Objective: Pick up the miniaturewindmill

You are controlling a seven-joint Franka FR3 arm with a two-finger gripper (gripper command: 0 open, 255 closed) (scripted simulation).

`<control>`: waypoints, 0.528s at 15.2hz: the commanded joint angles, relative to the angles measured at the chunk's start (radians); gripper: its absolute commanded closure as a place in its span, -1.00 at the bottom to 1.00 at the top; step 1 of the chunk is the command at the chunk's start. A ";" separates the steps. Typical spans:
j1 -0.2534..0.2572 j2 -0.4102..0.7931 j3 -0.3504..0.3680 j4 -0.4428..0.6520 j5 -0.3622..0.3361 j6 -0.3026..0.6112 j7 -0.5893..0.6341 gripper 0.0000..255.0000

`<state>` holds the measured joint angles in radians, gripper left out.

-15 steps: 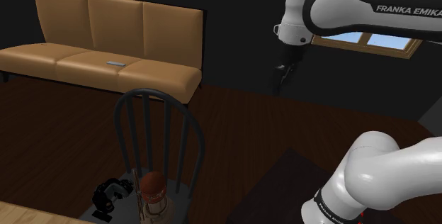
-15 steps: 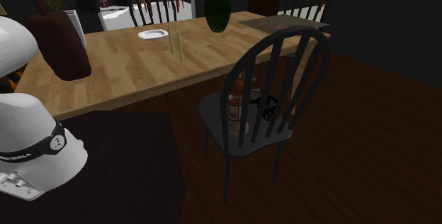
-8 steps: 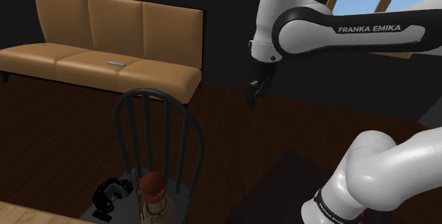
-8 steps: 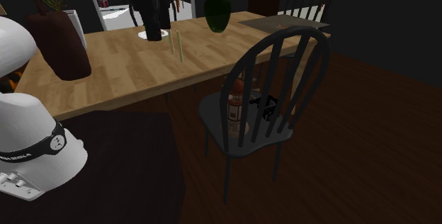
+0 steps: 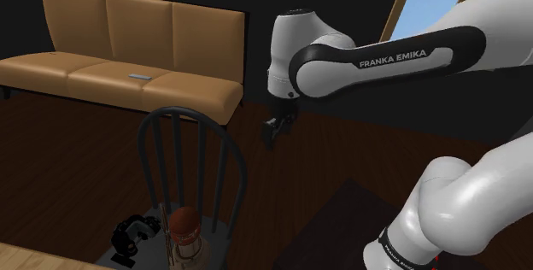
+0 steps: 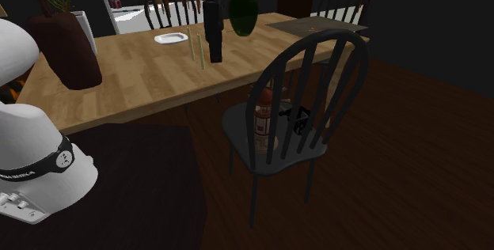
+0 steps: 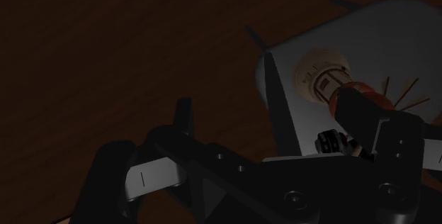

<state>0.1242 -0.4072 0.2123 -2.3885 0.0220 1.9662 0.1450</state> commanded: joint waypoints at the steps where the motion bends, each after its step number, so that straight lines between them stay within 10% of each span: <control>1: 0.008 0.062 0.025 0.015 0.001 0.052 0.028 -1.00; 8: 0.033 0.296 0.105 0.114 -0.041 0.196 0.137 -1.00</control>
<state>0.1543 -0.1496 0.3064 -2.2927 -0.0090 2.1403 0.2646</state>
